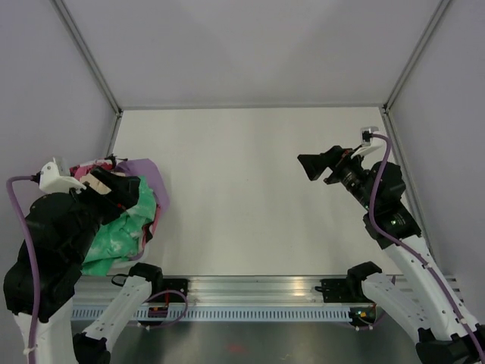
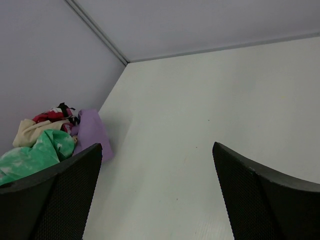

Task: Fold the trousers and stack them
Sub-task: Grab the trousers from the pile

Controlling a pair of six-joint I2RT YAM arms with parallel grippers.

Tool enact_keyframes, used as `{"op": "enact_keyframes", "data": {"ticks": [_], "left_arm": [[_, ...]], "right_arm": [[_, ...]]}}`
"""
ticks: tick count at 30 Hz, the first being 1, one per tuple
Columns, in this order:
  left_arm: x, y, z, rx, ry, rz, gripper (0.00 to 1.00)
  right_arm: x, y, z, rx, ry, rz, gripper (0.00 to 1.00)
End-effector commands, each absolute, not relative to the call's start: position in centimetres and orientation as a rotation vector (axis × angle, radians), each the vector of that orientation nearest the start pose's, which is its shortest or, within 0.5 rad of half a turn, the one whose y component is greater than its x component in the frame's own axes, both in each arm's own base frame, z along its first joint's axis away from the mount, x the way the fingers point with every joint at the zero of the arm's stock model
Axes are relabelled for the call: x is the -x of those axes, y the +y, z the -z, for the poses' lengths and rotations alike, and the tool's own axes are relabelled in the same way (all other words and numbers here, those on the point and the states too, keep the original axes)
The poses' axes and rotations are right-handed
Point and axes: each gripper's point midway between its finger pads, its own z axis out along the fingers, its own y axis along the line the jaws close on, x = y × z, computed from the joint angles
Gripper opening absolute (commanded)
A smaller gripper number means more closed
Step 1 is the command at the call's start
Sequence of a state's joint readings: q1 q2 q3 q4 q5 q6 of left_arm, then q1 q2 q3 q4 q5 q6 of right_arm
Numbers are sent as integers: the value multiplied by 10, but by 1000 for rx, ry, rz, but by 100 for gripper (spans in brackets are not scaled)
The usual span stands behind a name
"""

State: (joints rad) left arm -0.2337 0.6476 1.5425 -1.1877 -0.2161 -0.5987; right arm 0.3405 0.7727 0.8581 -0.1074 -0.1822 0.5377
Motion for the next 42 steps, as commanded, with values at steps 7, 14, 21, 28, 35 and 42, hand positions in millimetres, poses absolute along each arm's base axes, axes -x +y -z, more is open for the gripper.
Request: {"op": "enact_keyframes", "data": {"ticks": [7, 14, 21, 28, 35, 42], "left_arm": [[-109, 31, -285, 914, 2040, 9, 99], [-149, 19, -245, 980, 2063, 9, 97], [-167, 28, -234, 1058, 1995, -67, 54], [-195, 27, -294, 906, 1796, 53, 2], [-226, -36, -408, 383, 1686, 356, 2], [-224, -105, -545, 33, 1496, 707, 2]], "right_arm": [[-260, 141, -298, -158, 1670, -850, 98], [-256, 135, -288, -178, 1707, -817, 98], [-254, 130, -280, -167, 1733, -771, 98], [-265, 137, -271, -175, 1745, -789, 98], [-288, 143, -295, -176, 1739, -781, 98], [-302, 84, -286, -557, 1813, -473, 98]]}}
